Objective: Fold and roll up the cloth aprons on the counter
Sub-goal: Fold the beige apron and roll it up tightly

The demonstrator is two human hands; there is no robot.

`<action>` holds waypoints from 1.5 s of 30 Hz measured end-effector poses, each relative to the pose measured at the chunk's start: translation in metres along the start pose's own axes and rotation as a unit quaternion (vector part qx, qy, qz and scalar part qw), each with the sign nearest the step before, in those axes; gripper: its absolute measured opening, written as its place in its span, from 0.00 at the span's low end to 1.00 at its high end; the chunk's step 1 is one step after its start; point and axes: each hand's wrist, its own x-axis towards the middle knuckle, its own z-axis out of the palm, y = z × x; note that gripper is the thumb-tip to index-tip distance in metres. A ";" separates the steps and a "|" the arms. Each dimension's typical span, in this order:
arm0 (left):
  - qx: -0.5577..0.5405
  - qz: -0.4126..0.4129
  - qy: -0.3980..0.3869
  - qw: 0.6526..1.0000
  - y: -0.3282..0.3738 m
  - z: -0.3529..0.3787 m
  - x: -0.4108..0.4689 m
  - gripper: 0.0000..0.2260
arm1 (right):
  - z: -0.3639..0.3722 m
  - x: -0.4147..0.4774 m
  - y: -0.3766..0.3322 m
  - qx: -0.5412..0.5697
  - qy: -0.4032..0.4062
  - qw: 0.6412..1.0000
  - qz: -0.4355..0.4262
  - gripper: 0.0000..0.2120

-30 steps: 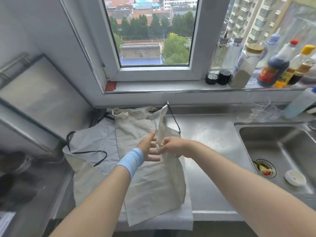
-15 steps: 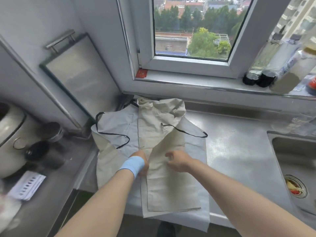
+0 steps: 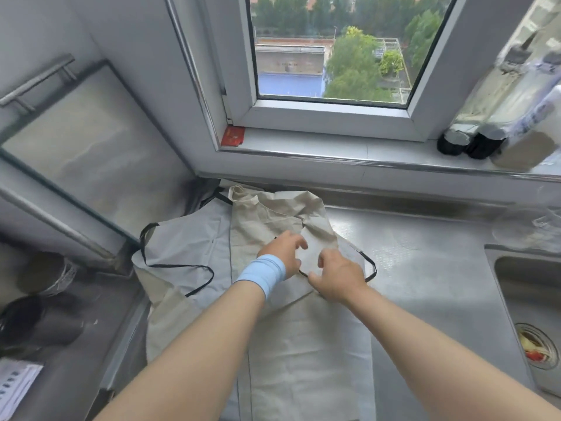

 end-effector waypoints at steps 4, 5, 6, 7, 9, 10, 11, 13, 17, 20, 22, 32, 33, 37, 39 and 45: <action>0.022 -0.004 -0.048 0.999 0.010 0.032 0.009 0.17 | 0.010 0.003 0.023 -0.051 -0.062 0.996 -0.048 0.18; 0.022 -0.008 -0.050 0.998 0.011 0.038 0.011 0.17 | 0.011 0.006 0.029 -0.044 -0.048 0.997 -0.048 0.13; 0.020 -0.011 -0.045 0.999 0.012 0.043 0.012 0.18 | 0.010 0.009 0.034 -0.033 -0.041 0.998 -0.042 0.10; 0.021 -0.011 -0.032 0.999 0.013 0.046 0.013 0.19 | 0.007 0.010 0.038 -0.014 -0.036 0.999 -0.033 0.09; 0.032 -0.004 0.019 0.999 0.016 0.048 0.012 0.20 | -0.005 0.012 0.045 0.063 0.001 0.998 0.017 0.08; 0.040 0.001 0.061 0.997 0.018 0.047 0.011 0.20 | -0.016 0.011 0.049 0.120 0.042 0.989 0.069 0.08; 0.044 0.005 0.109 0.993 0.019 0.045 0.011 0.19 | -0.026 0.014 0.055 0.180 0.088 0.971 0.133 0.07; 0.040 0.006 0.165 0.985 0.023 0.040 0.012 0.17 | -0.045 0.022 0.074 0.280 0.158 0.912 0.253 0.09; 0.045 -0.006 0.019 0.999 0.040 0.040 0.017 0.18 | -0.058 0.035 0.104 0.339 0.155 0.865 0.336 0.11; 0.084 -0.011 -0.036 0.996 0.055 0.057 0.015 0.31 | -0.054 0.029 0.090 0.265 0.111 0.899 0.331 0.16; 0.106 -0.017 -0.047 0.993 0.058 0.068 0.014 0.36 | -0.047 0.024 0.082 0.257 0.087 0.910 0.313 0.23; 0.063 -0.097 -0.047 0.992 0.007 0.042 0.013 0.17 | -0.043 0.014 0.100 0.267 0.117 0.903 0.317 0.13; 0.079 -0.104 -0.031 0.991 0.011 0.039 0.014 0.16 | -0.047 0.013 0.102 0.254 0.122 0.905 0.318 0.13; 0.051 -0.038 0.091 0.994 0.058 0.041 0.025 0.10 | -0.052 0.003 0.098 0.162 0.072 0.941 0.287 0.13; 0.045 0.013 0.055 0.997 0.087 0.049 0.030 0.10 | -0.042 -0.004 0.094 0.107 0.012 0.969 0.224 0.19; 0.013 -0.011 -0.075 0.997 0.098 0.075 0.039 0.15 | -0.021 -0.018 0.104 0.074 -0.062 0.991 0.093 0.07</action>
